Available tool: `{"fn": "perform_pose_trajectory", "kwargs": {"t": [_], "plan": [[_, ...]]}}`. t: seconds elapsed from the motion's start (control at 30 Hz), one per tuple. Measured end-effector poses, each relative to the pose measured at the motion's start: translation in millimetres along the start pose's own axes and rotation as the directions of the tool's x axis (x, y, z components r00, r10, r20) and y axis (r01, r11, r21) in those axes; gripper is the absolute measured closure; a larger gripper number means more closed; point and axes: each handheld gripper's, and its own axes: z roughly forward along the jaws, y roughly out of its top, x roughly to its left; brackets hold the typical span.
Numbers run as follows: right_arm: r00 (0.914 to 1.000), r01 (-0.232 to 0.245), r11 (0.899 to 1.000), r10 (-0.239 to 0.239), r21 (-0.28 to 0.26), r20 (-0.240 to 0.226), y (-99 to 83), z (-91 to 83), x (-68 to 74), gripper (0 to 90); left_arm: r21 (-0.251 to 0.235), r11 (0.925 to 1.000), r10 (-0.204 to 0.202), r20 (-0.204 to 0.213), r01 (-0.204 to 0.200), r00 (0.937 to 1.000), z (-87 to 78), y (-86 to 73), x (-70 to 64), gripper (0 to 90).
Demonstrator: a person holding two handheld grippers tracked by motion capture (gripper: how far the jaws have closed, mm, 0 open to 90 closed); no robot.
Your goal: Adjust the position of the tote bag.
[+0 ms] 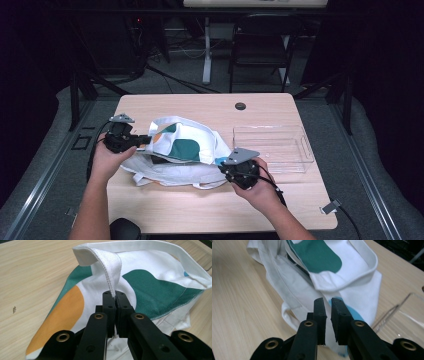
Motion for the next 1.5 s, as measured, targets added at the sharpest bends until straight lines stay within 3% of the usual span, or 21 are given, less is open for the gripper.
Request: {"fn": "perform_pose_trajectory", "kwargs": {"t": [0.17,0.43,0.67,1.23,1.5], "plan": [[0.9974,0.071,0.997,-0.071,-0.009,-0.008,29.0,10.4,7.9,82.1,-0.008,1.0000,-0.003,0.005,0.003,1.0000,-1.6,0.6,3.2,88.1],[0.9891,0.146,0.989,-0.146,0.034,-0.020,52.3,36.2,15.5,80.9,-0.027,0.9995,-0.014,0.008,0.014,0.9999,-3.5,-0.2,4.5,88.1],[0.9883,0.150,0.987,-0.148,0.054,-0.038,59.1,53.8,17.9,80.1,-0.030,0.9995,-0.012,0.012,0.013,0.9999,-3.5,0.0,4.9,88.1],[0.9779,0.207,0.976,-0.204,0.072,-0.045,66.2,75.7,30.8,77.9,-0.038,0.9989,-0.026,0.039,0.028,0.9989,-5.6,-0.8,5.8,88.1],[0.9704,0.239,0.966,-0.234,0.099,-0.062,66.0,80.1,31.7,86.8,-0.043,0.9987,-0.027,0.034,0.029,0.9991,-5.6,-1.9,4.9,88.1]]}}
